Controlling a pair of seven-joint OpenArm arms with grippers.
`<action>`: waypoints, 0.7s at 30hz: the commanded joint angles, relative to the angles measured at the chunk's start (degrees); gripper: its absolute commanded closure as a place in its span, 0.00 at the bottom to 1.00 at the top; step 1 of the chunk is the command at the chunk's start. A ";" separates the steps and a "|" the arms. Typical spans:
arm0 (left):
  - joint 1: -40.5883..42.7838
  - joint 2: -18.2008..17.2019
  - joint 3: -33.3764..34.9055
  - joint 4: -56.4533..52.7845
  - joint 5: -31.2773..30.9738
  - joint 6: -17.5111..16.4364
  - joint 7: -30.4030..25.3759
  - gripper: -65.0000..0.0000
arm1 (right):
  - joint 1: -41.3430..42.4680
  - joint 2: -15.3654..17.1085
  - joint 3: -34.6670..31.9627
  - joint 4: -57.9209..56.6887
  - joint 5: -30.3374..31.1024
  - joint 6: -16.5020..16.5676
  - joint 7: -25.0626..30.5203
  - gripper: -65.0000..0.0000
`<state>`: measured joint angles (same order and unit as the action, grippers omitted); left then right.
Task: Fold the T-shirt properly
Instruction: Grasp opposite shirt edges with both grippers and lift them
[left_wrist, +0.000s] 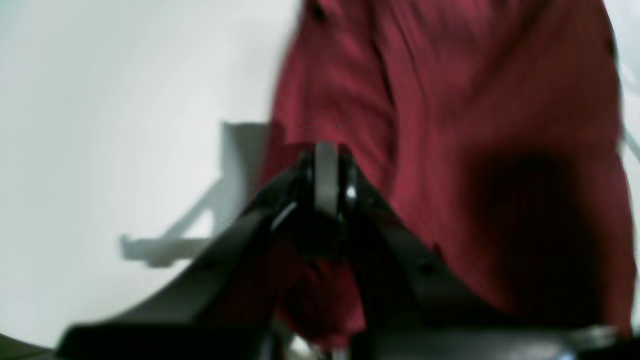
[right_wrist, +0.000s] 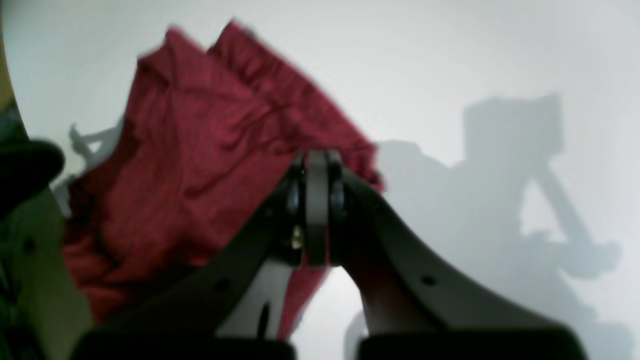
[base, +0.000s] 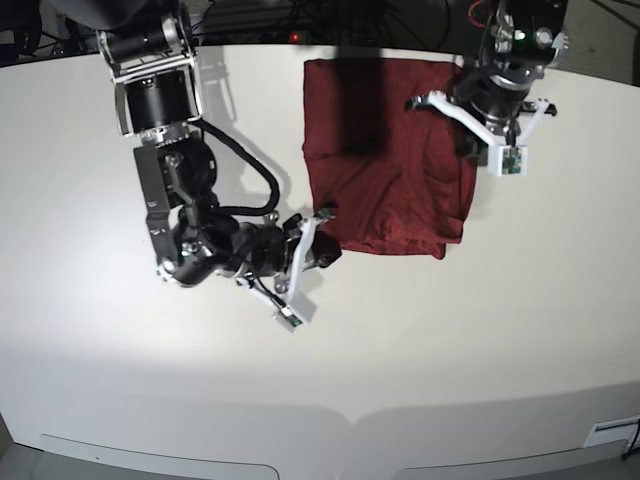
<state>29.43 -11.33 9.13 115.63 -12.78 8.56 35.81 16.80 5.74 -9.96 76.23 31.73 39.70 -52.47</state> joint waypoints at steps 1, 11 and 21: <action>1.68 -0.15 -0.04 1.05 -0.55 -1.09 -2.25 1.00 | 1.57 -0.66 0.11 -0.33 0.33 0.30 2.43 1.00; 9.92 3.43 -0.04 -3.78 -2.23 -4.31 -6.19 1.00 | 3.45 -7.48 0.13 -12.07 -12.83 0.30 9.88 1.00; 0.11 5.07 -0.15 -18.16 2.49 -2.67 -8.83 1.00 | 0.72 -1.92 0.28 -11.04 -19.02 0.30 9.86 1.00</action>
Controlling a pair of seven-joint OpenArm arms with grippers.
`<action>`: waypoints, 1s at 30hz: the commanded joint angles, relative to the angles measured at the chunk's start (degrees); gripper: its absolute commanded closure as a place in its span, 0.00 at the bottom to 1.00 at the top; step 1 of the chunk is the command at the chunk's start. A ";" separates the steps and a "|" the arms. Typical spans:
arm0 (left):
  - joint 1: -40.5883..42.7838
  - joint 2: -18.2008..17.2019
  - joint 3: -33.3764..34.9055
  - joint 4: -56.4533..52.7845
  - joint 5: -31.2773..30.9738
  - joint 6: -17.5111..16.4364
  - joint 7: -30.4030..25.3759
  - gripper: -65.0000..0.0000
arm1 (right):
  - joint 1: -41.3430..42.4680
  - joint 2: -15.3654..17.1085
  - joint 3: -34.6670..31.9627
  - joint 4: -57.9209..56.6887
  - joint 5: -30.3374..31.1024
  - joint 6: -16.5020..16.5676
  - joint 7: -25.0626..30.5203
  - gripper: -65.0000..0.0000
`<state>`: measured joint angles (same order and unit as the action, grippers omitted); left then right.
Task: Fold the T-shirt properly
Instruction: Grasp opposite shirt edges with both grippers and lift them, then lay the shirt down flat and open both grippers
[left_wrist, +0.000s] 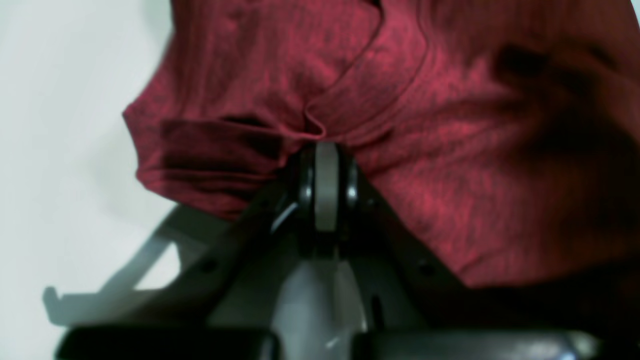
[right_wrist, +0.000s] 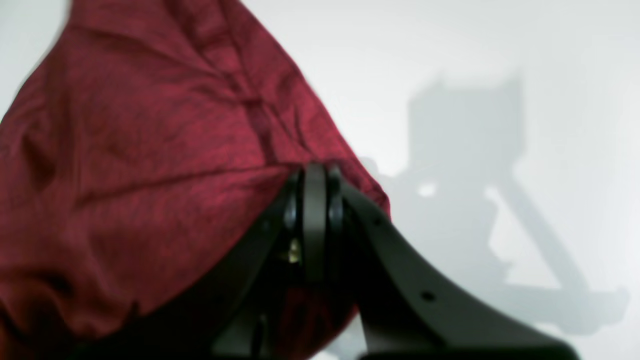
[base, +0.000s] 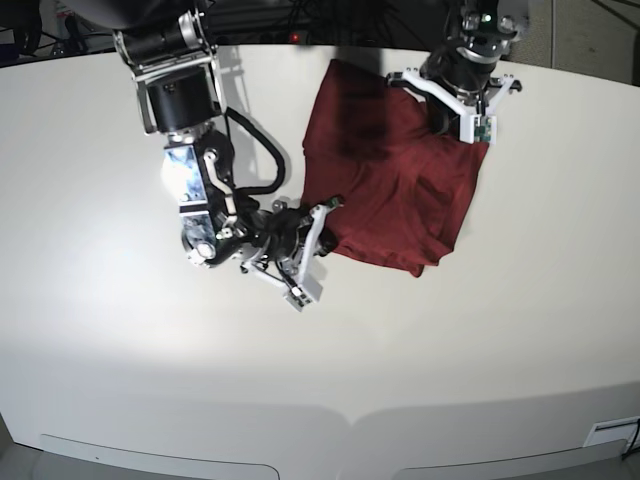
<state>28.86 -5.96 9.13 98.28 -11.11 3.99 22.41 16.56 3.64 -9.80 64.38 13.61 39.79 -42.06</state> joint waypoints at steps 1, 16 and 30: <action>-0.81 -0.31 -0.15 -1.55 1.88 2.32 4.87 1.00 | 0.22 1.14 0.13 1.60 -0.61 0.21 -0.52 1.00; -20.90 -0.74 -0.13 -20.44 4.26 2.78 2.99 1.00 | -15.89 10.60 0.13 17.62 9.57 0.21 0.66 1.00; -26.32 -4.28 -0.13 -15.45 4.26 -5.38 9.07 1.00 | -20.85 10.62 4.31 20.74 9.55 0.21 6.05 1.00</action>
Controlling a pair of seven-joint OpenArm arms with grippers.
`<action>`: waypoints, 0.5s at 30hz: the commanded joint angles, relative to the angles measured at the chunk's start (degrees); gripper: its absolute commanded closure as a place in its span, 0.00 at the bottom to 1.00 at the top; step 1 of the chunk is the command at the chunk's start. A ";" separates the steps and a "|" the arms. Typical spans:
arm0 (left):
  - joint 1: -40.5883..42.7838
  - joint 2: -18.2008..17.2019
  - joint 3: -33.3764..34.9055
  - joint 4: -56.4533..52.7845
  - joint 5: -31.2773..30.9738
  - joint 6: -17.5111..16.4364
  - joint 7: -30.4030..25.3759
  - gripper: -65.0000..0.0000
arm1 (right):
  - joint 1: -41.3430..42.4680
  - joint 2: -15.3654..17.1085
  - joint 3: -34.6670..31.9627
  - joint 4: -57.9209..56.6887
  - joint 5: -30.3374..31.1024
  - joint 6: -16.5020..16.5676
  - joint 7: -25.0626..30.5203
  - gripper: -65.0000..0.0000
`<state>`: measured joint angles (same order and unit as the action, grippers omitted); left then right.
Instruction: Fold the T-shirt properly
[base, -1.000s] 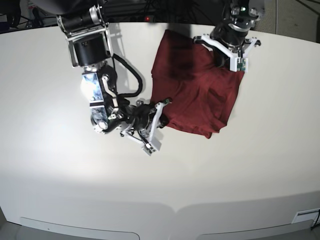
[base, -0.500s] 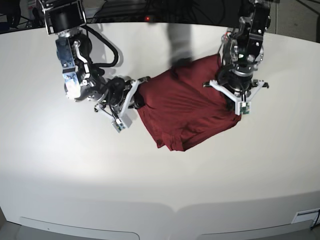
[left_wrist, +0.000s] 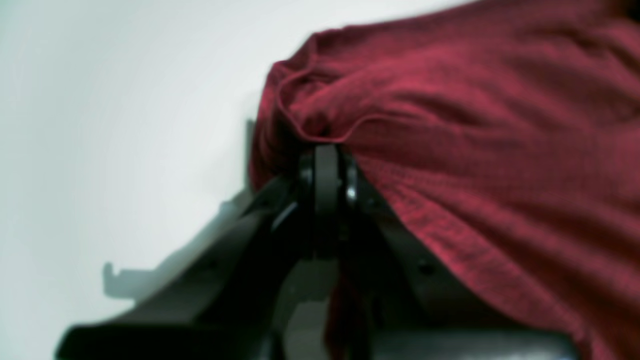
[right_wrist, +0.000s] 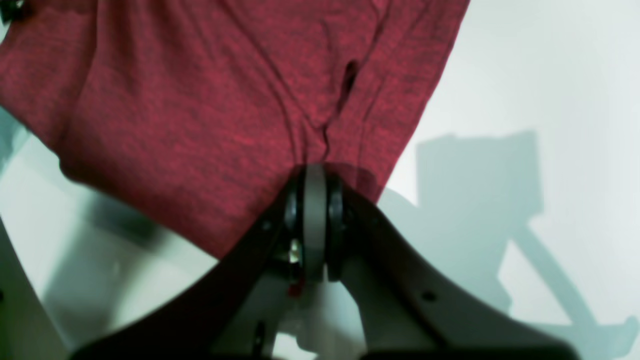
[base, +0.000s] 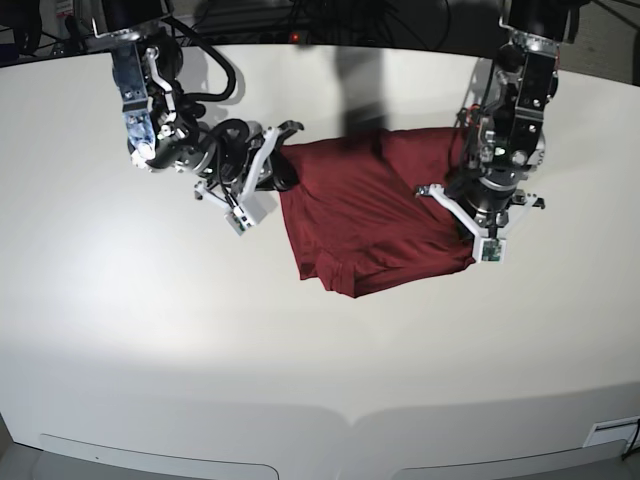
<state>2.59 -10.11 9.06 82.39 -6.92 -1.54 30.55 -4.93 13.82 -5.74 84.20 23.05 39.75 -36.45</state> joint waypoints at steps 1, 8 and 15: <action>0.59 -1.11 -0.09 2.56 0.04 0.20 1.18 1.00 | 0.63 0.44 1.51 0.96 0.11 0.25 0.44 1.00; 6.73 -9.20 -0.09 18.16 -3.45 3.50 0.46 1.00 | 0.76 0.44 11.10 2.40 0.17 0.25 0.48 1.00; 14.69 -13.20 -0.13 25.90 -4.68 6.32 -3.69 1.00 | -1.84 0.46 18.95 9.77 2.23 0.25 -0.57 1.00</action>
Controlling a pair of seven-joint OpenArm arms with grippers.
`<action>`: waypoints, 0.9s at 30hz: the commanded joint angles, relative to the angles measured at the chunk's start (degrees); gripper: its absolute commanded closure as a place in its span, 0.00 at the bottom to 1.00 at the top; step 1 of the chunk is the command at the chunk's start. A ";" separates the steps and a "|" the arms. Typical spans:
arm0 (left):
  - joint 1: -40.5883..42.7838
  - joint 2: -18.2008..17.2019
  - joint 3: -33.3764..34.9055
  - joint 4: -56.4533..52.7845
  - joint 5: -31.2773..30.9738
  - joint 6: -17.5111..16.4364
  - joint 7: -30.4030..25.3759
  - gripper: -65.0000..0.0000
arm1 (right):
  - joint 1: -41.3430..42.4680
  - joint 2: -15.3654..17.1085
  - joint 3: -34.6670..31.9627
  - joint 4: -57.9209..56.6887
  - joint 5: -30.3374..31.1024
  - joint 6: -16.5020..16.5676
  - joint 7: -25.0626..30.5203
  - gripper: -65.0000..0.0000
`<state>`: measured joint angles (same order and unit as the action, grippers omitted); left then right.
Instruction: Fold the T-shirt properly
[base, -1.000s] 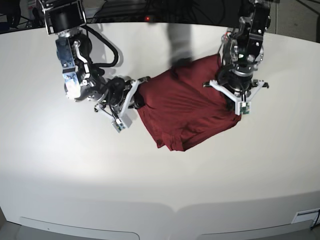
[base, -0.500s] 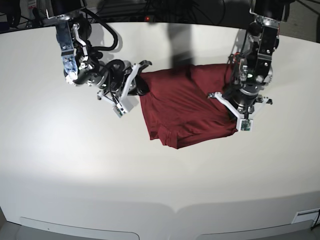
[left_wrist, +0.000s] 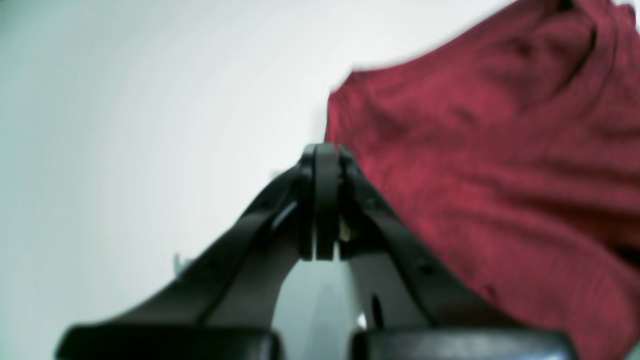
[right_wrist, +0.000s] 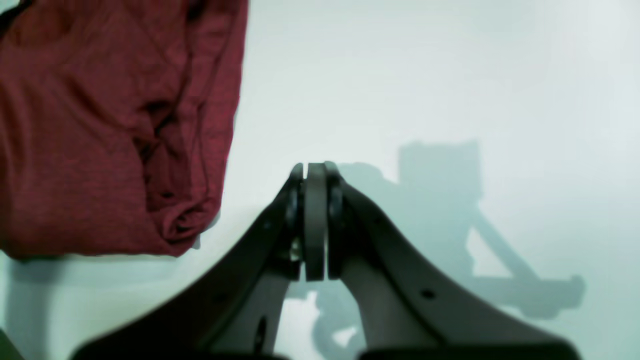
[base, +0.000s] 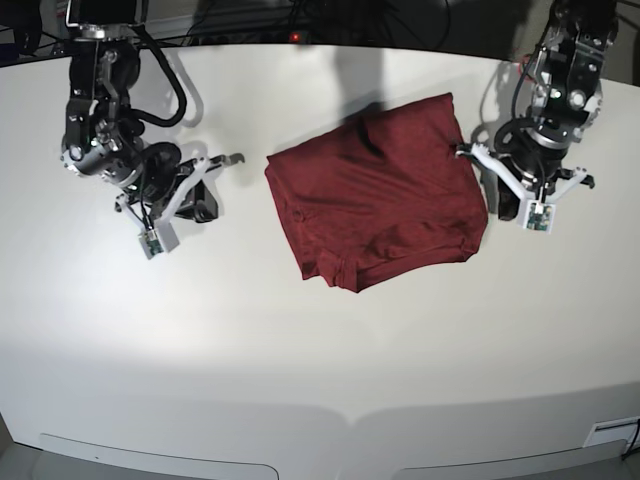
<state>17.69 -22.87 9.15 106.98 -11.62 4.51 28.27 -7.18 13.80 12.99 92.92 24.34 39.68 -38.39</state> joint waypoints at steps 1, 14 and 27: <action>0.98 -0.59 -0.22 2.10 0.02 0.26 -2.08 1.00 | -0.46 0.46 1.60 2.69 2.97 0.32 0.42 1.00; 18.97 -0.96 -0.22 11.67 5.62 5.84 -2.67 1.00 | -12.11 0.44 23.21 17.07 26.93 0.32 -24.94 1.00; 34.93 -0.94 -0.22 11.67 6.34 5.86 -2.73 1.00 | -29.40 -0.02 42.27 17.75 41.57 0.32 -35.69 1.00</action>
<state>52.14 -23.49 9.04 117.62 -5.69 10.11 26.96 -36.25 13.04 54.81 109.65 63.88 39.94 -74.46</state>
